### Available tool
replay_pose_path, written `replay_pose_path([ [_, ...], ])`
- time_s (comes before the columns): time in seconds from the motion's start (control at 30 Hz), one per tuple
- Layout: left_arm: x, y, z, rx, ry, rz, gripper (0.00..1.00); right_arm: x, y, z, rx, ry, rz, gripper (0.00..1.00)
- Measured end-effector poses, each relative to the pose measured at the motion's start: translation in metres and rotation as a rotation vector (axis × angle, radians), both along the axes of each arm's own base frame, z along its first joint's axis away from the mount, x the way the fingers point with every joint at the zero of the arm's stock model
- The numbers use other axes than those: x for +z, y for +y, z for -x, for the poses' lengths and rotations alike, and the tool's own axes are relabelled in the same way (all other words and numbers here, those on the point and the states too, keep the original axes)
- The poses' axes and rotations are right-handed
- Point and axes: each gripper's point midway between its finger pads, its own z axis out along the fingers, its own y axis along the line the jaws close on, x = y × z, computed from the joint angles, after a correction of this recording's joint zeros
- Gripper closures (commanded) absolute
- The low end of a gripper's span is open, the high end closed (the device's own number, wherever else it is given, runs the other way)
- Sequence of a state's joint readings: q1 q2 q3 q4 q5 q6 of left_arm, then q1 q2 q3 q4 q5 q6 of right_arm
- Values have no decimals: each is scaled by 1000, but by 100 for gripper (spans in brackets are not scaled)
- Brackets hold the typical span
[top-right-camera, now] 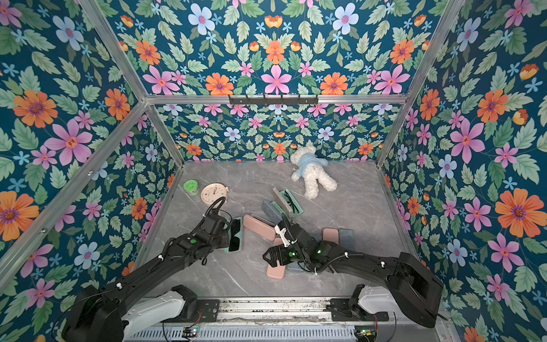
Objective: Close the glasses case
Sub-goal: Move the glasses case to the center of the board.
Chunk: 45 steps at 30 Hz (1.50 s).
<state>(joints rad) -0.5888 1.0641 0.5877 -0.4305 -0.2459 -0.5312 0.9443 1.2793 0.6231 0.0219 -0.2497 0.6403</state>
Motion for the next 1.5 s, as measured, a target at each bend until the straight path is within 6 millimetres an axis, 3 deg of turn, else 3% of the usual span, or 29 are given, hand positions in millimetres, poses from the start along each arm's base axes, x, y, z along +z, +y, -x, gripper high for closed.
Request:
replay_pose_path([
  [0.23,-2,-23,21,-63,5,23,93,1,-1,1,0,-1,-2,3],
  [0.67,-5,-29,54,-67,-8,37,94,6,-5,4,1,-11,-16,3],
  [0.97,-11,-44,70,-104,8,41,93,3,-2,5,6,-2,-9,3],
  [1.5,-12,-88,81,-169,-21,73,86,-2,0,6,7,9,-2,4],
])
